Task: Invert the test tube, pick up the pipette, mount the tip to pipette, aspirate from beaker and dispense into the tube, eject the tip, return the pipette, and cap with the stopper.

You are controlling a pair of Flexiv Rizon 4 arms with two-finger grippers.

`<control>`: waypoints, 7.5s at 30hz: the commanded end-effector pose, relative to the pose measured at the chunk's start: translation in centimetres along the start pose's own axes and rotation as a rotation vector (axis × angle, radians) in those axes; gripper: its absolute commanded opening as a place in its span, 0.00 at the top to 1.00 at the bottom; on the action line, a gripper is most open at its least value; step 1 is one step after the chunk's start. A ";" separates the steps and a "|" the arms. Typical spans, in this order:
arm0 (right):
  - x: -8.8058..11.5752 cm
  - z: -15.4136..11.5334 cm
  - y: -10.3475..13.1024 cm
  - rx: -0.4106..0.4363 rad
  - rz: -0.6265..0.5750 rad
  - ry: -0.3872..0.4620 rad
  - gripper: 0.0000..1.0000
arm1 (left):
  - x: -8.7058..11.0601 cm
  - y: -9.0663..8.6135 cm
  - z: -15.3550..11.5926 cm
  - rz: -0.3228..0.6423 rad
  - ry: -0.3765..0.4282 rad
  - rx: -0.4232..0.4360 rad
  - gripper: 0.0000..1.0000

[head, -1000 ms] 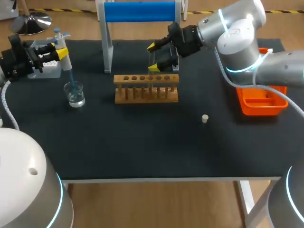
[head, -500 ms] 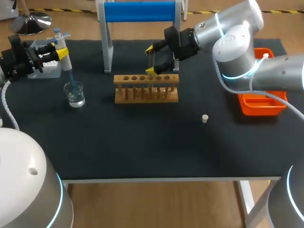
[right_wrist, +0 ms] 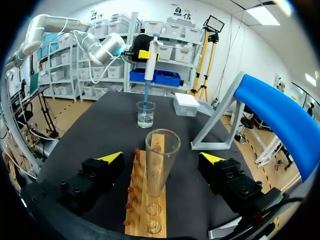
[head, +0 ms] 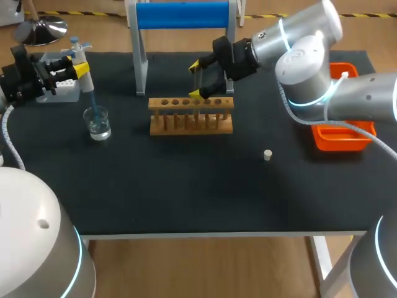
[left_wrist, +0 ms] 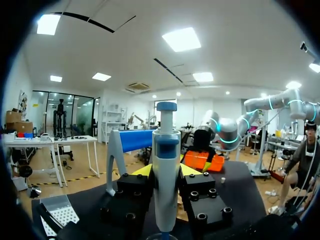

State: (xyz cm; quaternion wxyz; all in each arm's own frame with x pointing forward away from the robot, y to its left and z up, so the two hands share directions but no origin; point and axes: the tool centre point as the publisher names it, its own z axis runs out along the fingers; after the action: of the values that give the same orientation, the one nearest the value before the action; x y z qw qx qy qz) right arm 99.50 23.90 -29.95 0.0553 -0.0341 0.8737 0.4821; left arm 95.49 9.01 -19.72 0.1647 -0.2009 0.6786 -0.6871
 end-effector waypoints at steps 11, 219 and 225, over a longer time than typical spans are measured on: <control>0.0 0.0 0.0 0.003 -0.001 -0.007 0.00 | 0.0 0.0 -0.1 -0.001 0.003 0.001 1.00; 0.0 0.0 0.0 0.003 -0.001 -0.007 0.00 | 11.2 -15.9 26.6 -0.002 0.432 -0.021 1.00; 0.0 0.0 0.0 0.003 -0.001 -0.007 0.00 | 11.2 -15.8 26.3 0.002 0.426 -0.026 1.00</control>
State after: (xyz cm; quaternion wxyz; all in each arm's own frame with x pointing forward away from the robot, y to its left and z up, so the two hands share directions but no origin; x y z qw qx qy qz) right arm 99.53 23.97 -30.00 0.0596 -0.0323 0.8737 0.4818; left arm 99.90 -19.16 -3.56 0.0143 -0.0510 0.7059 -0.7063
